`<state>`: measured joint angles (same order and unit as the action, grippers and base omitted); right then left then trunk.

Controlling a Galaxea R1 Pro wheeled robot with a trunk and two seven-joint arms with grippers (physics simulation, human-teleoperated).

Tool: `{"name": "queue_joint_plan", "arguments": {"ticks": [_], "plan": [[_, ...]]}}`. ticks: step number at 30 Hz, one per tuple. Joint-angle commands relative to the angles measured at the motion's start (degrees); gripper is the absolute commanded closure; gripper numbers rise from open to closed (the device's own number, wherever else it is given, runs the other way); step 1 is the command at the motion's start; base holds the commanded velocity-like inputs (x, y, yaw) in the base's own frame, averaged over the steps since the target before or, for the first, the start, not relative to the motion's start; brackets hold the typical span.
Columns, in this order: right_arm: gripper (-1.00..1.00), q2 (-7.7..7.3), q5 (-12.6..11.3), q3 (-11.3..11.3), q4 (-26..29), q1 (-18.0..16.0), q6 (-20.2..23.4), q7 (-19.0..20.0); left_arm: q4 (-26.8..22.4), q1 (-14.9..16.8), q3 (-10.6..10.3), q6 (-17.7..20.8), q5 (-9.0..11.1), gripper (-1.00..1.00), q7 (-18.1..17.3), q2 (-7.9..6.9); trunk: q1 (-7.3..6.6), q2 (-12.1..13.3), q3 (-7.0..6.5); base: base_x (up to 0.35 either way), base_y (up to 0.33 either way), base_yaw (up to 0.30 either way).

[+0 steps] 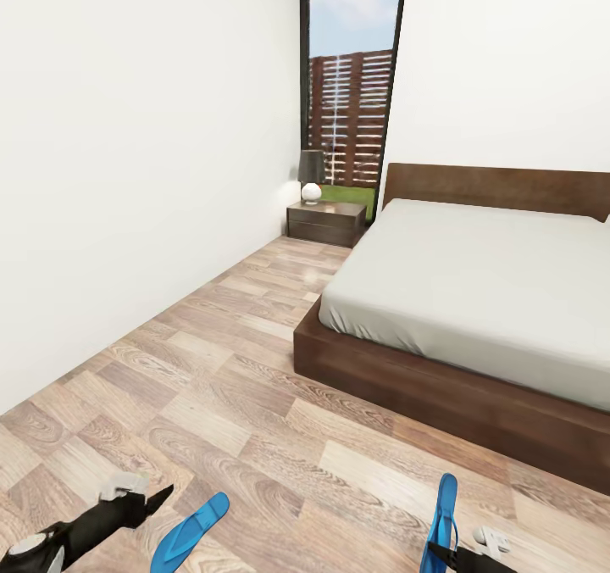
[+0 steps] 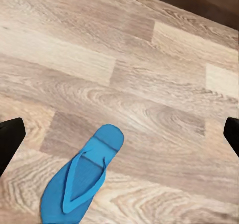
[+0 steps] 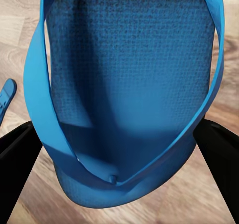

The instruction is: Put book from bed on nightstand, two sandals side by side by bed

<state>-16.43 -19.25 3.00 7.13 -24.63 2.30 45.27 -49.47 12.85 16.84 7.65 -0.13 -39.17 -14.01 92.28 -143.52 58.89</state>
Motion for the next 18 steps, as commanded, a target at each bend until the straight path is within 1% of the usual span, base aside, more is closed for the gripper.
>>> {"name": "queue_joint_plan", "arguments": {"ticks": [1,2,3,4,5,6,8,11,12,13,15,16,18], "plan": [[1.00,0.00,0.00,0.30,-0.01,-0.02,0.25,0.22,-1.06,1.37,0.16,2.84,-4.08,-1.00,-0.19,0.83,-0.01,-0.02,0.06,0.000,0.000,0.000],[1.00,0.00,0.00,0.28,-0.01,-0.04,0.25,0.20,-1.72,3.50,0.14,5.35,-9.25,-1.00,-0.14,2.03,-0.01,-0.02,0.06,0.000,0.000,0.000],[1.00,0.00,0.00,0.27,-0.01,-0.05,0.25,0.19,-1.96,4.70,0.14,6.53,-12.28,-1.00,-0.19,2.71,-0.01,-0.02,0.06,0.000,0.000,0.000],[1.00,0.00,0.00,0.27,-0.01,-0.05,0.25,0.19,-2.05,5.16,0.13,6.96,-13.70,-1.00,-0.23,2.98,-0.01,-0.02,0.06,0.000,0.000,0.000],[1.00,0.00,0.00,0.26,-0.01,-0.06,0.25,0.18,-2.17,5.83,0.13,7.61,-16.27,-1.00,-0.38,3.36,-0.01,-0.02,0.06,0.000,0.000,0.000],[1.00,0.00,0.00,0.26,-0.01,-0.06,0.25,0.18,-2.21,6.06,0.13,7.83,-17.43,-1.00,-0.49,3.49,-0.01,-0.02,0.06,0.000,0.000,0.000],[1.00,0.00,0.00,0.26,-0.01,-0.03,0.25,0.17,-2.32,6.68,0.13,8.39,-21.18,-1.00,-0.78,3.77,-0.01,-0.02,0.06,0.000,0.000,0.000],[1.00,0.00,0.00,0.29,-0.01,-0.06,0.25,0.17,-2.51,7.07,0.18,8.66,-23.54,-1.00,-1.04,3.65,-0.01,-0.02,0.06,0.000,0.000,0.000],[1.00,0.00,0.00,0.28,-0.01,-0.04,0.25,0.17,-2.55,7.11,0.19,8.68,-23.78,-1.00,-1.07,3.60,-0.01,-0.02,0.06,0.000,0.000,0.000],[1.00,0.00,0.00,0.29,-0.01,-0.06,0.25,0.15,-2.64,7.19,0.22,8.69,-24.25,-1.00,-1.14,3.21,-0.01,-0.02,0.06,0.000,0.000,0.000],[1.00,0.00,0.00,0.27,-0.01,-0.05,0.25,0.16,-2.51,7.24,0.21,8.64,-24.57,-1.00,-1.47,2.37,-0.01,-0.02,0.06,0.000,0.000,0.000],[1.00,0.00,0.00,0.26,-0.01,-0.03,0.25,0.16,-2.46,7.25,0.19,8.58,-24.64,-1.00,-1.64,2.19,-0.01,-0.02,0.06,0.000,0.000,0.000],[1.00,0.00,0.00,0.26,-0.01,-0.05,0.25,0.17,-2.37,7.22,-0.15,8.39,-25.14,-1.00,-2.89,1.36,-0.01,-0.02,0.06,0.000,0.000,0.000]]}}
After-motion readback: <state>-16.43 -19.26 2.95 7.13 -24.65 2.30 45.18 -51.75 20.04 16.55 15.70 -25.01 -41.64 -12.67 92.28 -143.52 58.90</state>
